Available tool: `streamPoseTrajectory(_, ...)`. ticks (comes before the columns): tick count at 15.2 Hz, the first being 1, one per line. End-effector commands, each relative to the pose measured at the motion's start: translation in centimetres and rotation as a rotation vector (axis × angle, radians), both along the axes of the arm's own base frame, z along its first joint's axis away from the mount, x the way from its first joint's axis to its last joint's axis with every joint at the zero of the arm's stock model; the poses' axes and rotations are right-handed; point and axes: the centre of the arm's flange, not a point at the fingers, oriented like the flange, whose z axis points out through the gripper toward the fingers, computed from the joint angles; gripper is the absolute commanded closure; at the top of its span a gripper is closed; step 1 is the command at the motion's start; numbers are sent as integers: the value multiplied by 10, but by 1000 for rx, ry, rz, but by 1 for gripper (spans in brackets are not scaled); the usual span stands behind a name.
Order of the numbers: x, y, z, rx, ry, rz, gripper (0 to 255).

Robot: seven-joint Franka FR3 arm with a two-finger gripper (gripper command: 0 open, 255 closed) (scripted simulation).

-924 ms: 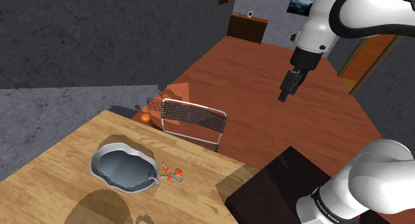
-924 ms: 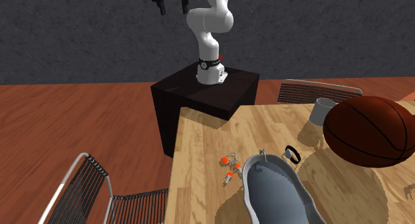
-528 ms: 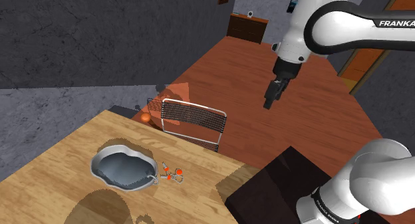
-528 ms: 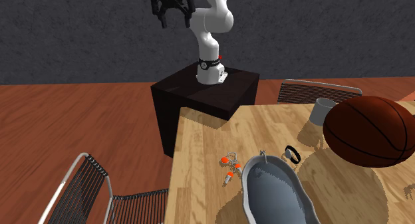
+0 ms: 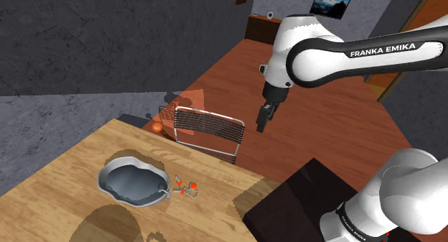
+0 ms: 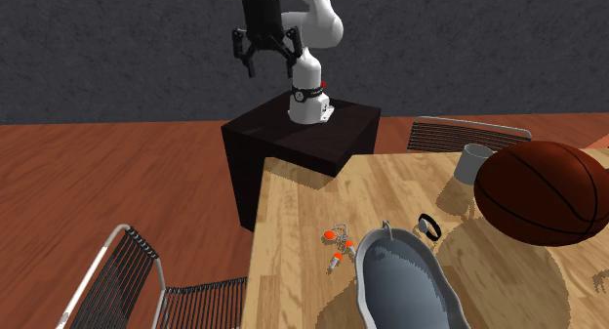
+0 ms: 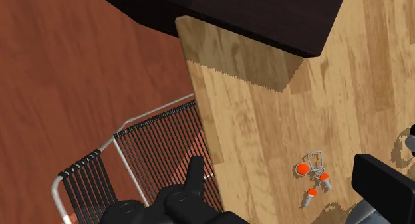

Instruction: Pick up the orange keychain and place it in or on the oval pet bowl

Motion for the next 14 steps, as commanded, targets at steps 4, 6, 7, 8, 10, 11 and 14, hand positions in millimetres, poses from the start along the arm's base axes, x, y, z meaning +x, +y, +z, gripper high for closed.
streamPoseTrajectory(4,25,42,-46,-13,-7,94,0)
streamPoseTrajectory(6,34,60,-64,-18,-9,131,0)
streamPoseTrajectory(7,38,69,-73,-21,-10,150,0)
streamPoseTrajectory(8,42,78,-83,-24,-11,169,0)
streamPoseTrajectory(10,49,97,-101,-29,-13,206,0)
streamPoseTrajectory(11,53,106,-110,-32,-14,225,0)
streamPoseTrajectory(14,62,134,-138,-40,-18,280,0)
